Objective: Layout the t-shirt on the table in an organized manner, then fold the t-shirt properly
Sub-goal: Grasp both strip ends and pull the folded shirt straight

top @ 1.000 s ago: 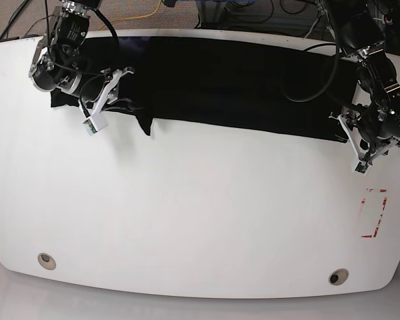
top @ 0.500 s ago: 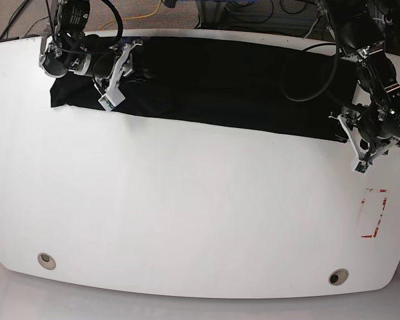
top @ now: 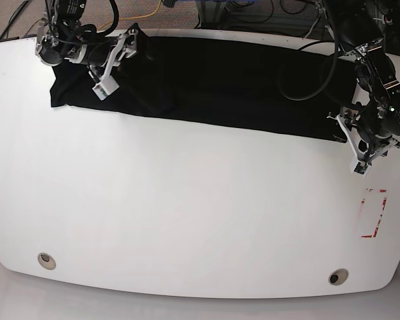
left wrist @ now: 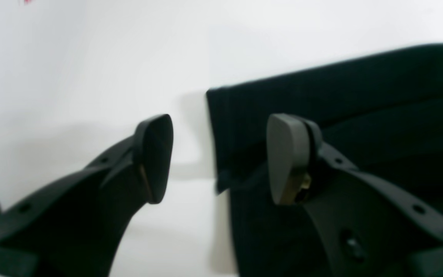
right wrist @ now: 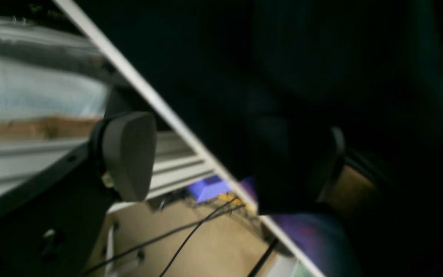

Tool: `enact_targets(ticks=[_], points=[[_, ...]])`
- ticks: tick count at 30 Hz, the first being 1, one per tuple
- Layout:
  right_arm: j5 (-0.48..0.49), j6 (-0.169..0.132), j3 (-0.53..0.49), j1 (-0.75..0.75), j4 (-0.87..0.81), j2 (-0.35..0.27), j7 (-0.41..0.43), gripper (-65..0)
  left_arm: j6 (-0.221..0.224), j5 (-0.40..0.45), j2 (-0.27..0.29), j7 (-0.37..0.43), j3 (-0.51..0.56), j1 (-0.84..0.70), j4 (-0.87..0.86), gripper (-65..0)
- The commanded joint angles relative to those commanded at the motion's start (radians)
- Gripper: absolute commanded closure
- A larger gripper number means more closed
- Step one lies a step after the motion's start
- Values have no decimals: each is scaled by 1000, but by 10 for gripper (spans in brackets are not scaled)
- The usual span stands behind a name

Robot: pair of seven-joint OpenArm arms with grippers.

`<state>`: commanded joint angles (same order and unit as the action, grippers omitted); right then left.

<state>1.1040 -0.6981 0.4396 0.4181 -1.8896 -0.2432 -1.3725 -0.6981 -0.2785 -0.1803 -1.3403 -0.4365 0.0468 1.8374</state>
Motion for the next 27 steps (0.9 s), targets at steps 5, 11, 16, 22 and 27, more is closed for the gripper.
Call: enact_targets(ticks=[5, 11, 16, 22, 27], points=[[-49, 0, 84, -37, 6, -3, 2, -428, 0, -40, -2, 5, -5, -69, 6, -360], [-167, 0, 133, -51, 8, -9, 20, -252, 0, -37, -5, 118, -5, -175, -18, -360], [-304, 0, 127, -57, 9, -11, 106, -225, 0, -37, -23, 180, -2, -203, -109, -360], [-482, 0, 78, -63, 63, -8, 221, -225, 0, -37, -41, 249, 2, -195, -232, -360], [-566, 0, 55, -86, 176, -15, 331, -224, 0, -37, -40, 256, 23, -155, -282, -360]])
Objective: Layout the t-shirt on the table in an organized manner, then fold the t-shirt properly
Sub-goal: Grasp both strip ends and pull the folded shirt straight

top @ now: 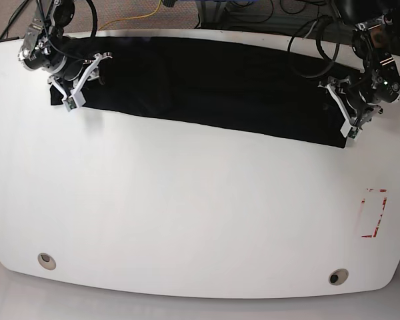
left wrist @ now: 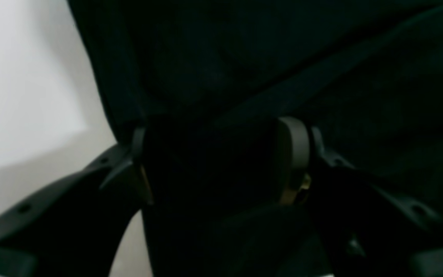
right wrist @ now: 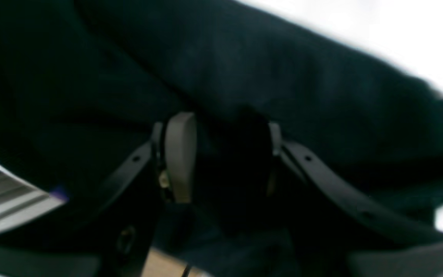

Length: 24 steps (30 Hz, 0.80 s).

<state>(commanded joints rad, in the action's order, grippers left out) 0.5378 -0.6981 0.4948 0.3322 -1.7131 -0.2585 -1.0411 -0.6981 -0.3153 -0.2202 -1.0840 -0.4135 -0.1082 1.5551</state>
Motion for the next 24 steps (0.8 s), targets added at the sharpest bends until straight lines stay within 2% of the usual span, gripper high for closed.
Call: enact_targets(ticks=[8, 13, 18, 24], points=[[-106, 0, -5, -107, 242, -35, 150, -224, 0, 0, 5, 20, 83, 80, -80, -360], [-144, 0, -5, -196, 344, -74, 183, -224, 0, 0, 38, 20, 95, 129, -117, -358], [-143, 0, -5, -226, 354, -101, 184, -224, 0, 0, 46, 17, 95, 143, -107, -358], [-141, 0, -5, -227, 342, -104, 184, -224, 0, -3, 41, 6, 83, 143, -66, -358]])
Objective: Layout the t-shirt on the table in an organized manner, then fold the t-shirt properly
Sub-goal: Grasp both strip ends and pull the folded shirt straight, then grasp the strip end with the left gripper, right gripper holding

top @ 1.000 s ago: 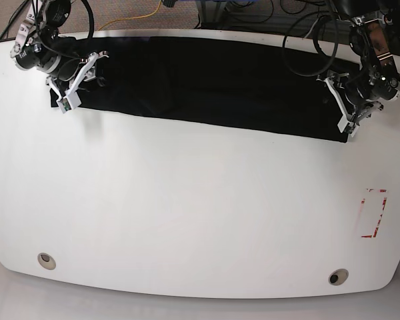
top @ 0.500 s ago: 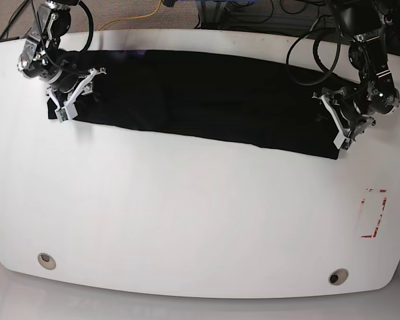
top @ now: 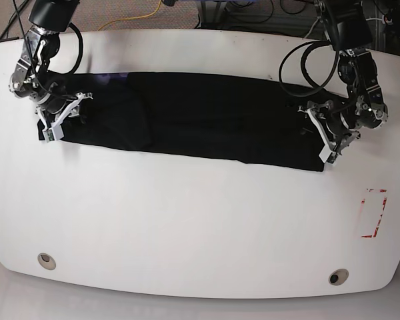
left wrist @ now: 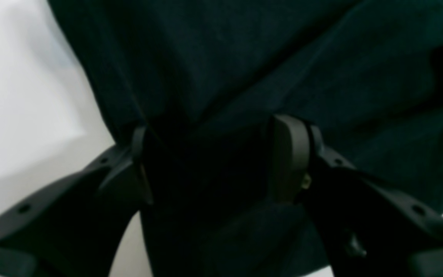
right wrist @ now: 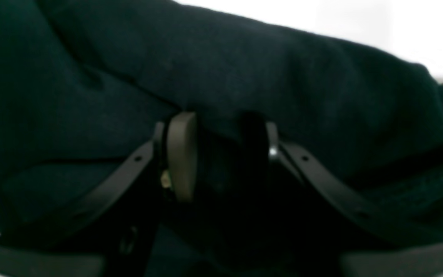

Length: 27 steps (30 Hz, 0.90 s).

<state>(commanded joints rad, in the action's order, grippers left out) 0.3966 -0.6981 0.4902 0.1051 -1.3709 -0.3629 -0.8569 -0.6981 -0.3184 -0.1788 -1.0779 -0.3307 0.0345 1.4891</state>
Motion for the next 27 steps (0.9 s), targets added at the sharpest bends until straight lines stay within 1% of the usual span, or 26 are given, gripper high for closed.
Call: enact_targets(ticks=[3, 5, 7, 9, 11, 12, 16, 20, 24, 27], points=[[3, 0, 0, 0, -6, 2, 0, -224, 0, -5, 0, -49, -37, 3, 32, -358], [5, 0, 0, 0, -6, 2, 0, -224, 0, -5, 3, -97, -86, 15, 81, -362], [5, 0, 0, 0, -6, 2, 0, -224, 0, -6, 6, -121, -110, 21, 110, -364], [5, 0, 0, 0, -6, 6, 0, -224, 0, -40, 6, -150, -132, 25, 143, -365], [5, 0, 0, 0, -6, 8, -2, -224, 0, -97, 2, -181, -150, 37, 157, -367], [6, 0, -2, 0, -6, 9, -2, -224, 0, -130, 0, -201, -167, 46, 157, -374], [6, 0, -2, 0, -6, 9, -15, -224, 0, -213, 0, -256, -241, 74, 153, -396], [6, 0, -2, 2, -28, 9, -15, -224, 0, -267, 0, -267, -269, 98, 133, -410], [6, 0, -2, 5, -49, 11, -15, -224, 0, -273, 0, -265, -276, 101, 57, -410], [6, 0, -2, 3, -48, 11, -15, -224, 0, -273, 6, -264, -313, 121, -8, -410]])
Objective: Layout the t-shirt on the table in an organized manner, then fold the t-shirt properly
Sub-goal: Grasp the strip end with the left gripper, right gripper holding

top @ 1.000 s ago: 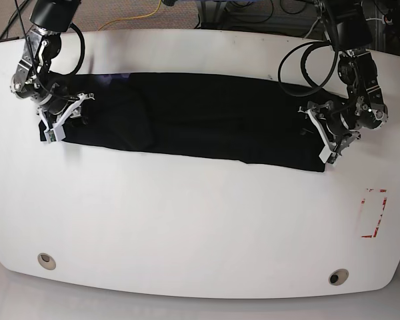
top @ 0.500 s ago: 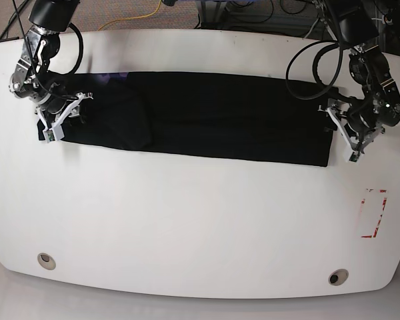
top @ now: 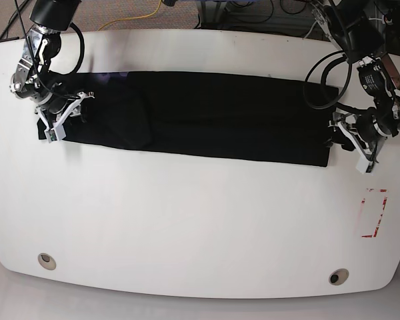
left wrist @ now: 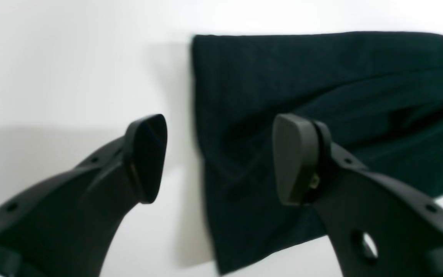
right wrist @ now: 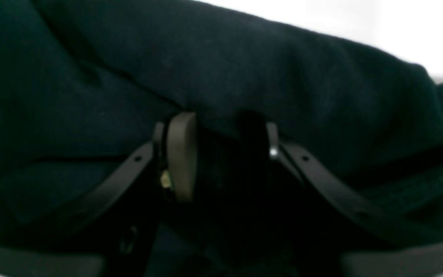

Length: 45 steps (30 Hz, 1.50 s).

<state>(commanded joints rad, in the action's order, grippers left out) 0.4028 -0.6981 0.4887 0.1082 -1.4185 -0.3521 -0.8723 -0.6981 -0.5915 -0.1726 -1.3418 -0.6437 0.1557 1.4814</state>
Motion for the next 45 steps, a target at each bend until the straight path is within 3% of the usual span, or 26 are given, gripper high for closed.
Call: enact_targets(ticks=[10, 28, 30, 35, 37, 45], points=[[2, 0, 0, 0, -2, 2, -11, -224, 0, 5, -2, 81, 17, 8, -183, -410], [0, 0, 0, -3, -2, 20, -11, -224, 0, 5, 0, 83, 72, -25, -264, -401], [0, 0, 0, -3, -2, 21, -11, -224, 0, 2, 0, 84, 123, -29, -264, -371], [2, 0, 0, -5, -2, 21, -11, -224, 0, 0, 2, 95, 140, -44, -262, -172], [2, 0, 0, -12, -2, 21, -11, -224, 0, 0, 2, 112, 141, -44, -262, -133], [-5, 0, 0, -21, 3, 21, -12, -224, 0, 6, -2, 127, 141, -43, -189, -114]])
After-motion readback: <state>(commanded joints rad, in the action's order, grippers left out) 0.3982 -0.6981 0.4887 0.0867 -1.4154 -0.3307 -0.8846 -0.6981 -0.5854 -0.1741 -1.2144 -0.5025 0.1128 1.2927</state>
